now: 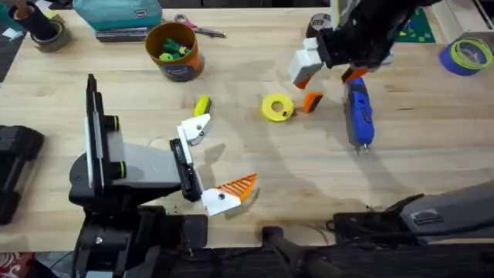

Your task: Pick up the gripper from the table and insert it into the empty holder that is missing its gripper. Then pick up a screw, insert it into the mounting hole, and use the screwdriver to tighten it. Finally, clean up the table by picking up the vegetable and placing it into the bucket.

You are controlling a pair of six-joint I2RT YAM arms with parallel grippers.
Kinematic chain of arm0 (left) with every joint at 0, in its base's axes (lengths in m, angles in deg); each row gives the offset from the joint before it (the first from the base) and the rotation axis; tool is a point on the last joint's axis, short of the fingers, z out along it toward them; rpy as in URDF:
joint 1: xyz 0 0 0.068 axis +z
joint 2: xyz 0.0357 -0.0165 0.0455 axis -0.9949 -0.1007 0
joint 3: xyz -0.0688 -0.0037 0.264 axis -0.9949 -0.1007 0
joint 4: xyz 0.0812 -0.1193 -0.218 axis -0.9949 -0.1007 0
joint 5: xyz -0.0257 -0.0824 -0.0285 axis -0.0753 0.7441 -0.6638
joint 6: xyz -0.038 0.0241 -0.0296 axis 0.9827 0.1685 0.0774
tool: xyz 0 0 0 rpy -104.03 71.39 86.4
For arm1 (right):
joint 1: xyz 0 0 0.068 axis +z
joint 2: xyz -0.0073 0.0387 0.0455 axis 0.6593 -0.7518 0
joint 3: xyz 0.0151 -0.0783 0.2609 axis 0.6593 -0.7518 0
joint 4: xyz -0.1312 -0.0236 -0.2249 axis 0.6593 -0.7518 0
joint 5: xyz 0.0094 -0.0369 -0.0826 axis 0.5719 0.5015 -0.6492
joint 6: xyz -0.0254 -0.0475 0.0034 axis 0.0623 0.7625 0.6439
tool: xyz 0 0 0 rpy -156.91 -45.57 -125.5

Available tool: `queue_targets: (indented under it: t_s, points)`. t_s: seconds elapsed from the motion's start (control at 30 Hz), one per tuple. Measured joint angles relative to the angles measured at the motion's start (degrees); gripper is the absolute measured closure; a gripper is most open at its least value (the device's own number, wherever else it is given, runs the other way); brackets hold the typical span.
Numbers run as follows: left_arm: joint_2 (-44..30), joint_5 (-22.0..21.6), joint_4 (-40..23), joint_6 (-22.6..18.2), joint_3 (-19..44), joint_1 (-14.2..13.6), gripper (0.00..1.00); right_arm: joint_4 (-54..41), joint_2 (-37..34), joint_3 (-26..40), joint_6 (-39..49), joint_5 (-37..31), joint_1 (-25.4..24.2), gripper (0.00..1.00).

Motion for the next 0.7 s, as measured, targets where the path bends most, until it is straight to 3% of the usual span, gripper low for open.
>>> queue_targets:
  t_s: [0.4,0.7]
  points:
    - [0.0,0.1,0.0,0.0,0.0,0.0,0.015,0.7,-2.0,0.0,2.1,-0.2,-1.2,0.006]
    - [0.0,0.1,0.0,0.0,0.0,0.0,0.015,10.2,-2.9,-8.8,2.4,-0.2,-1.5,0.006]
